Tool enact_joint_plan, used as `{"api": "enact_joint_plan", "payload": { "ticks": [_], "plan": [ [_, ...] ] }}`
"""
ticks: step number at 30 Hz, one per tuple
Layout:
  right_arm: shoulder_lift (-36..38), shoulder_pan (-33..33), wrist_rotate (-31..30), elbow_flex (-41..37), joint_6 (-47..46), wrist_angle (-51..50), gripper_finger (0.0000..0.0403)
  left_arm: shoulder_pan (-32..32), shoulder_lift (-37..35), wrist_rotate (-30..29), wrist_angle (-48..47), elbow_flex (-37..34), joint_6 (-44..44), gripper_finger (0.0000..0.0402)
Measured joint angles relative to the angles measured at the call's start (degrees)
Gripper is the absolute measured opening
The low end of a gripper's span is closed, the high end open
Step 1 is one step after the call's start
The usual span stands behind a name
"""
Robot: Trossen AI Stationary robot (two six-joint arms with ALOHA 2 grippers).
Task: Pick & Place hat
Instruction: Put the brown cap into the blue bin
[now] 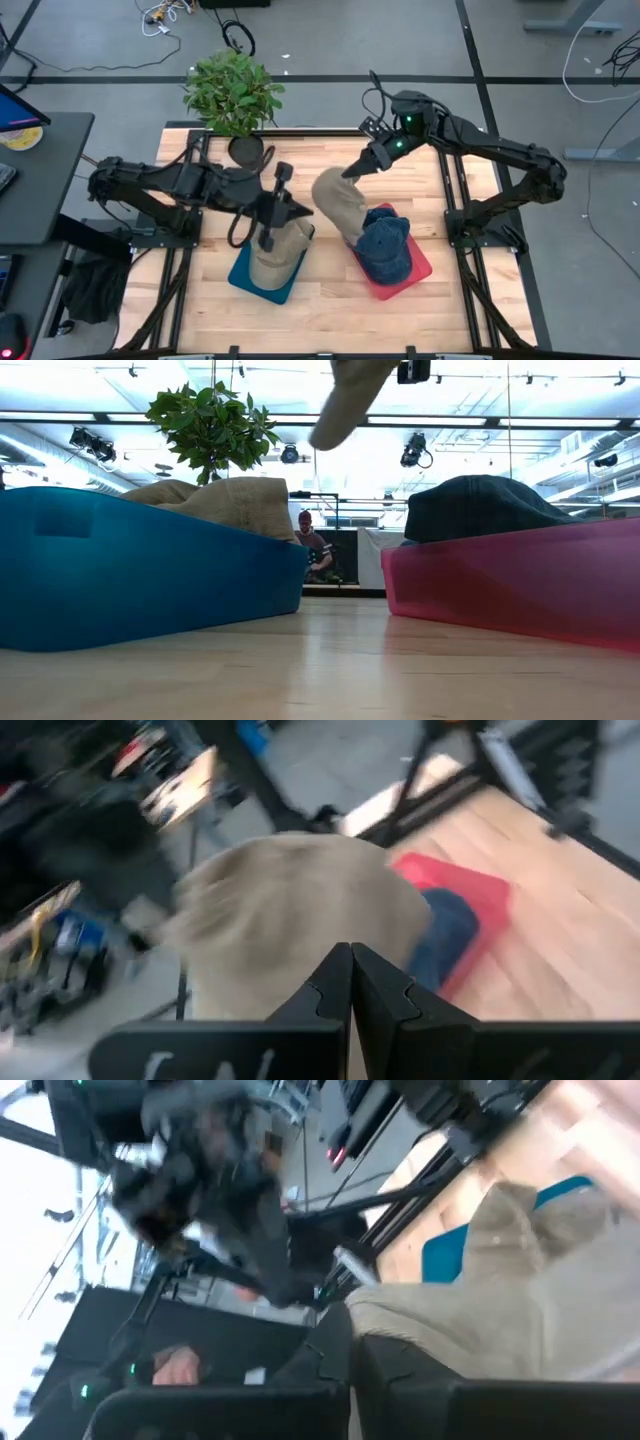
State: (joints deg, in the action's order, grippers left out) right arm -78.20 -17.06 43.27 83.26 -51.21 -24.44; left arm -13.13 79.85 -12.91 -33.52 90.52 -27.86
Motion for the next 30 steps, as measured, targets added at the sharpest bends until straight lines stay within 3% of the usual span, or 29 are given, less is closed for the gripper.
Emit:
{"api": "enact_joint_plan", "payload": {
  "ticks": [5, 10, 20, 24, 30],
  "plan": [
    [0.0, 3.74, 7.36, 0.0, 5.85, -0.95, 0.0, 0.2, -0.11, -4.3, 0.82, 0.0, 10.95, 0.0012],
    [-0.01, 7.61, 12.31, -0.02, 13.97, -3.12, 0.0, 1.57, -0.59, -3.16, 0.06, 0.0, 21.72, 0.0012],
    [0.01, 11.04, 11.4, -0.02, 19.05, -3.64, 0.0, 9.56, -0.35, 6.55, -4.57, 0.0, 54.4, 0.0012],
    [0.01, 11.09, 10.87, -0.02, 19.34, -2.83, 0.0, 11.51, -0.35, 11.27, -7.97, 0.0, 60.03, 0.0027],
    [0.03, 11.42, 8.1, -0.02, 19.32, -2.17, 0.0, 11.65, -0.33, 17.06, -12.54, 0.0, 65.78, 0.0097]
  ]
}}
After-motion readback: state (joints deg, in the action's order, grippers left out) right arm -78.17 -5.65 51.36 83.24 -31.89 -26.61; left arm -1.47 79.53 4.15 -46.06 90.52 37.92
